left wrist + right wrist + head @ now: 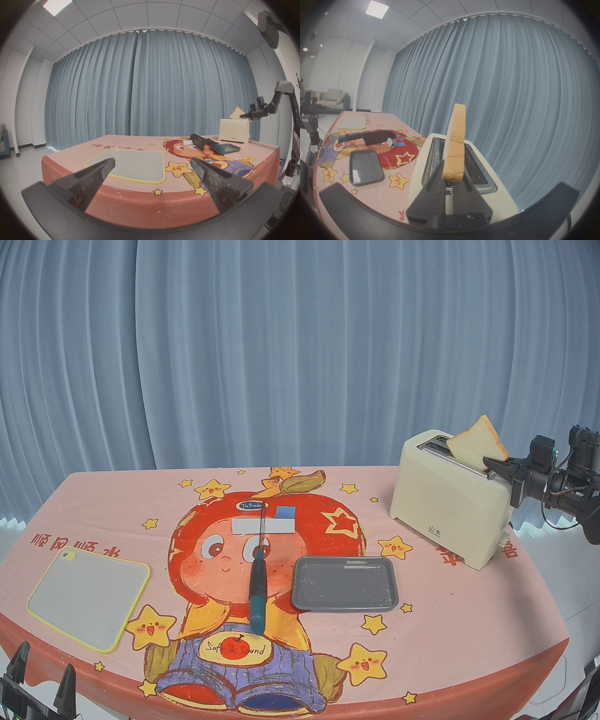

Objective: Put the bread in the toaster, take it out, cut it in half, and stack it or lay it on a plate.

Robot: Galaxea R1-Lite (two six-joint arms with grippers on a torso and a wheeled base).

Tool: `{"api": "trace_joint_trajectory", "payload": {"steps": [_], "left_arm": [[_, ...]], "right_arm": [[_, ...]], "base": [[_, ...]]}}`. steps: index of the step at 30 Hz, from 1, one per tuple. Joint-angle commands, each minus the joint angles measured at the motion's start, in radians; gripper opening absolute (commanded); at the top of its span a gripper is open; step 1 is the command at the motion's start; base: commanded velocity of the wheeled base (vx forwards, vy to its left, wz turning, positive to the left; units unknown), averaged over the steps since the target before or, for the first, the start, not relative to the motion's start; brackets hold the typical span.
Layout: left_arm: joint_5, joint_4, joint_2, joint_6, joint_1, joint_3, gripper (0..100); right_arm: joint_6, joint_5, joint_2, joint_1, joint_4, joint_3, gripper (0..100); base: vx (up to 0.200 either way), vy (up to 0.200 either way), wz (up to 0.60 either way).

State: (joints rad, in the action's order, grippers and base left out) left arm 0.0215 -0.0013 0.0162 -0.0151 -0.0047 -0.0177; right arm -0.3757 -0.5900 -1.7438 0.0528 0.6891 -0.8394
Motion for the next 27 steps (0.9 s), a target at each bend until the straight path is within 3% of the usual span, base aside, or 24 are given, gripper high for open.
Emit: {"api": "trace_joint_trajectory", "payload": {"steps": [1, 27], "left_arm": [[0.0, 0.0, -0.005, 0.0, 0.0, 0.018, 100], [0.002, 0.0, -0.005, 0.0, 0.0, 0.018, 100]], "right_arm": [[0.0, -0.001, -0.008, -0.002, 0.0, -0.001, 0], [-0.002, -0.001, -0.008, -0.002, 0.0, 0.003, 0]], "base": [[0.0, 0.0, 0.0], [0.0, 0.0, 0.0]]}}
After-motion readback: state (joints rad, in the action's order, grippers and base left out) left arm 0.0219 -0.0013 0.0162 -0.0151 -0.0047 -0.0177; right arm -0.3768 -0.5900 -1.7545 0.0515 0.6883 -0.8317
